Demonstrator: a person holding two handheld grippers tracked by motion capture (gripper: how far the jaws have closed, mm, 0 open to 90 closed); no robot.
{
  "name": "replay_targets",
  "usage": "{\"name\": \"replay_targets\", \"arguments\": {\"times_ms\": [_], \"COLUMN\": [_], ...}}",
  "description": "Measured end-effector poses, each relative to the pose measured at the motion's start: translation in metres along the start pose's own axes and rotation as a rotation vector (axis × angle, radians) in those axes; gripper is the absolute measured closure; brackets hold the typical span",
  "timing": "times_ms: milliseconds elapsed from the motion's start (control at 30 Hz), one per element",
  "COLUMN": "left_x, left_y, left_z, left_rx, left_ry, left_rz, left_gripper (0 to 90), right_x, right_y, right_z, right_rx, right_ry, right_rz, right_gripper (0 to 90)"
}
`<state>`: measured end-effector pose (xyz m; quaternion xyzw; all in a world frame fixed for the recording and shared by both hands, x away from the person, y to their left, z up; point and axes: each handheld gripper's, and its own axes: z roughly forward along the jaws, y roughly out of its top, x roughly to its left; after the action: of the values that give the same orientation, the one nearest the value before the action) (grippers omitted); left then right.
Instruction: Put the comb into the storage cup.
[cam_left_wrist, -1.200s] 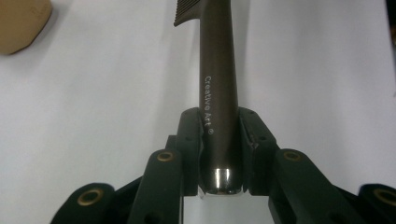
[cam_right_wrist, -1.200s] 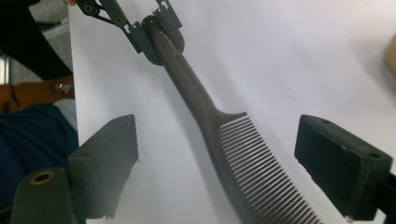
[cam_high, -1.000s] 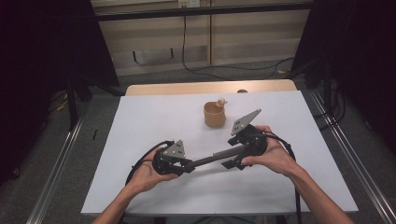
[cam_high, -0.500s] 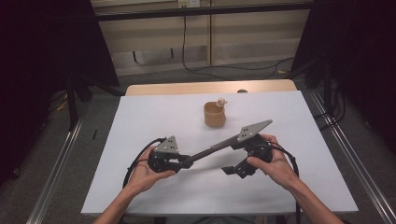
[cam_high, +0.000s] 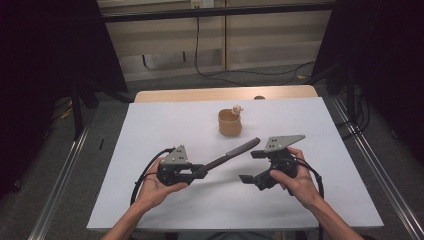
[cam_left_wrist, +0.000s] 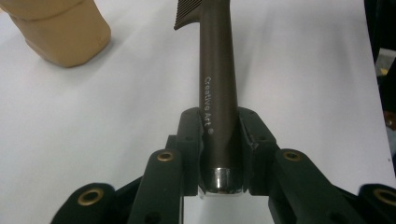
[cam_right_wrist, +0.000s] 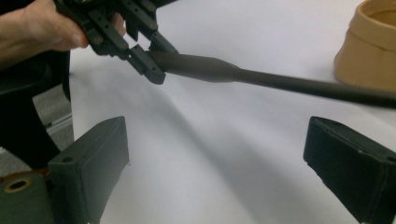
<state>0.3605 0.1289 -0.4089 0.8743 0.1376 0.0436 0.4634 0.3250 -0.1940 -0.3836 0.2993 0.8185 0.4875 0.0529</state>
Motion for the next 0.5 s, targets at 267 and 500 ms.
{"name": "replay_targets", "arguments": {"times_ms": [267, 500], "left_x": [-0.003, -0.004], "left_y": [0.001, 0.002], "left_z": [-0.003, -0.006], "left_rx": [-0.058, -0.13], "left_ry": [0.015, 0.022], "left_rz": [-0.011, -0.036], "left_gripper": [72.7, 72.7], "right_x": [-0.003, -0.003], "right_y": [-0.01, -0.015], "right_z": [0.002, 0.003], "right_rx": [-0.112, -0.255], "right_ry": [-0.056, -0.125], "right_rz": [0.025, 0.031], "right_gripper": [7.0, 3.9]}}
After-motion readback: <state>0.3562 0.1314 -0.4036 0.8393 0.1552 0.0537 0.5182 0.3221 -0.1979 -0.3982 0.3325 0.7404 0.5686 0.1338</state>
